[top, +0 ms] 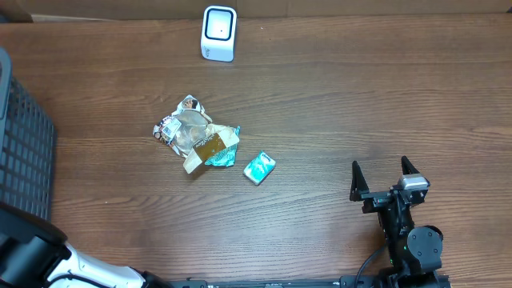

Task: Scan the item barcode
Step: 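Grasp the orange Kleenex tissue pack in the basket with the left gripper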

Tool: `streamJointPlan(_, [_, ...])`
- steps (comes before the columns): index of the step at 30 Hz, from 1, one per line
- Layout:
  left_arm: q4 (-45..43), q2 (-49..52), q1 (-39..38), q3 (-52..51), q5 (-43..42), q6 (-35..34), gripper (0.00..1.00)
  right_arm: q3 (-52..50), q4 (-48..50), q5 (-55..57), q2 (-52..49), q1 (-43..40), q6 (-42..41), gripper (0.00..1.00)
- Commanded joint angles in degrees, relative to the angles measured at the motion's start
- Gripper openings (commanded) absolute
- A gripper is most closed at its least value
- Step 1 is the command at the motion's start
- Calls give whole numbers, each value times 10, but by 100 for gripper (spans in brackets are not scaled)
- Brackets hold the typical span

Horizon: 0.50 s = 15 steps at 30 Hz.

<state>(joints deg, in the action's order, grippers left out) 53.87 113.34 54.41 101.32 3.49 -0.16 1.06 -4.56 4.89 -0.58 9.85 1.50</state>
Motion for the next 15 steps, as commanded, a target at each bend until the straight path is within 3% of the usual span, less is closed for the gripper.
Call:
streamJointPlan(1, [-41,47,0,-2,12,79,78,-6,2,2,4,3,3,100])
streamJointPlan(5, [-73,89,0,-2,47,80,84,-6,2,2,4,3,3,100])
streamJointPlan(10, [-98,126,0,-2,96,84,76,-6,2,2,4,3,3,100])
streamJointPlan(15, [-134,139,1,-3,122,83,74,-6,2,2,4,3,3,100])
